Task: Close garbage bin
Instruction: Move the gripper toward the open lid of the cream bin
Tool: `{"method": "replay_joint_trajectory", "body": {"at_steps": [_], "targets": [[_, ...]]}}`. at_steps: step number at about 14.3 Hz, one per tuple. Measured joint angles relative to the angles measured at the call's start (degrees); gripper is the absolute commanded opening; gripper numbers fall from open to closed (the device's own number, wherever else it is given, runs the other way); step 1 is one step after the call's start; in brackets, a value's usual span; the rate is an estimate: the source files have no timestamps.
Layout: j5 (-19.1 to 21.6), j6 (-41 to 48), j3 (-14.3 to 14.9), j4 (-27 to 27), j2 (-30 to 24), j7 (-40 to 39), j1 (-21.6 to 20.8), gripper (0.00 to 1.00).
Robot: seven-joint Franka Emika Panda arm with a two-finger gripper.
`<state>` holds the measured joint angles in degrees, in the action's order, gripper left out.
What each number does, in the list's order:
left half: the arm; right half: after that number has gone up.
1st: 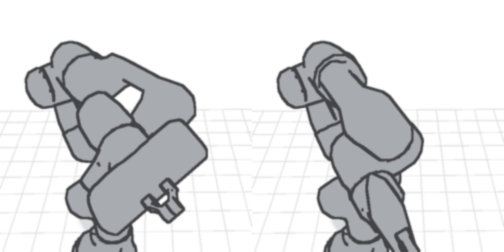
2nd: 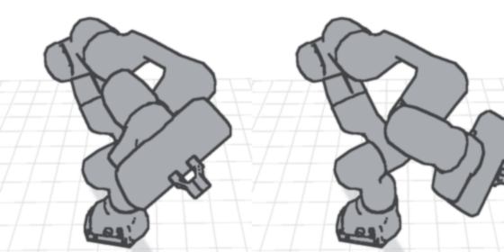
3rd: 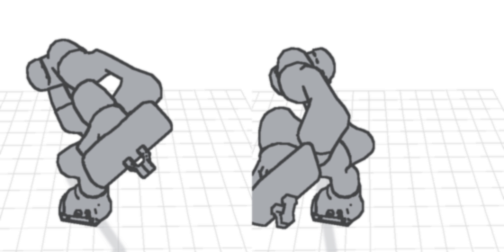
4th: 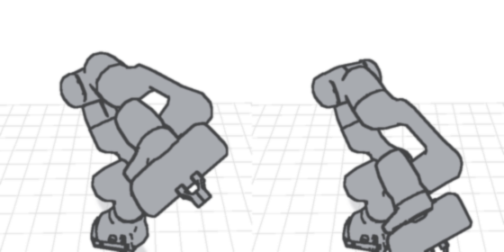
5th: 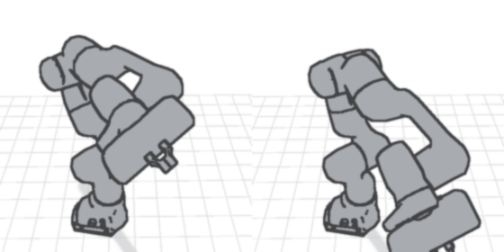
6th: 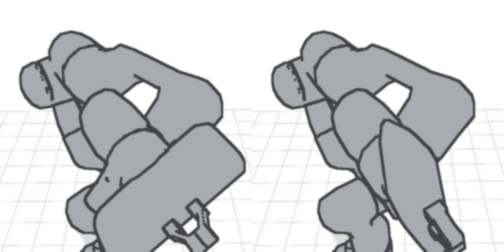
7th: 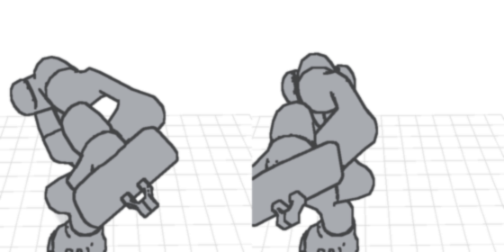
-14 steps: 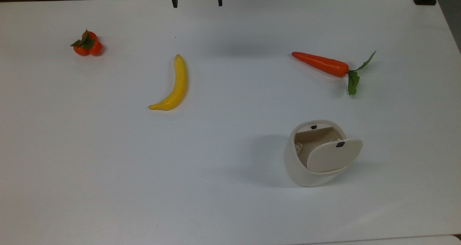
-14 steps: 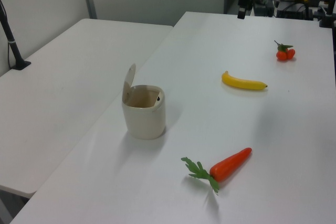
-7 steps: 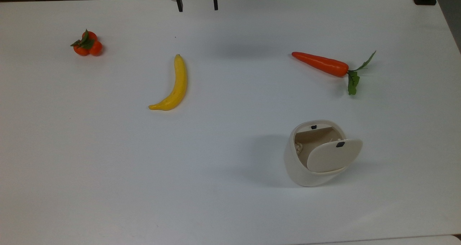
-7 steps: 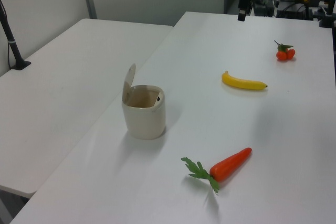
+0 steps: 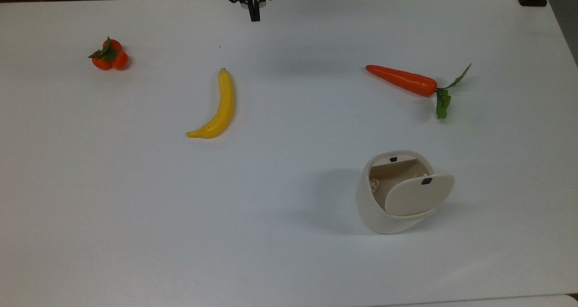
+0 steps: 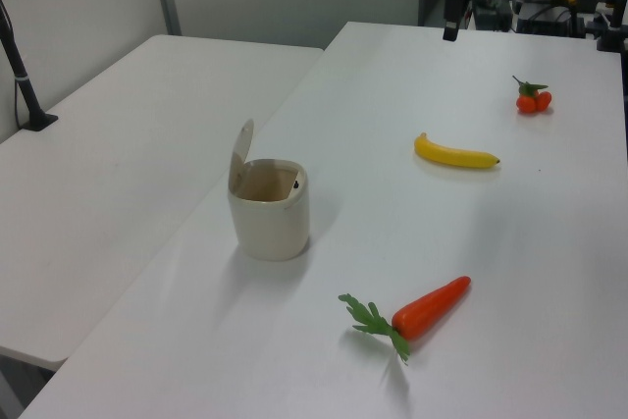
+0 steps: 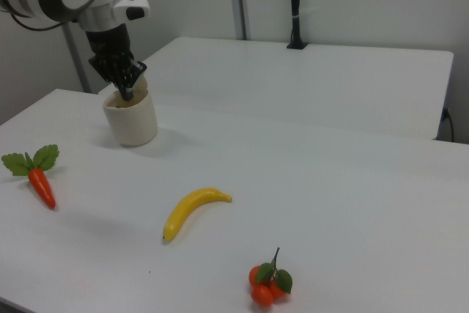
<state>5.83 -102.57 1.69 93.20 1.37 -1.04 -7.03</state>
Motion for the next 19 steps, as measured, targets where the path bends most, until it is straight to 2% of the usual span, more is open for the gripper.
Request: {"method": "replay_joint_trajectory", "body": {"at_steps": [7, 12, 17, 19], "targets": [[0.3, -5.8, -0.1, 0.0, 2.5, -0.2, -0.1, 0.00], [1.9, -10.2, -0.2, -1.0, 3.4, -0.2, -0.1, 0.00], [2.1, -11.4, -0.5, -11.2, 10.5, 3.7, -2.8, 0.00], [2.1, -17.0, -0.5, -14.0, 13.9, 6.3, -5.0, 0.00]]}}
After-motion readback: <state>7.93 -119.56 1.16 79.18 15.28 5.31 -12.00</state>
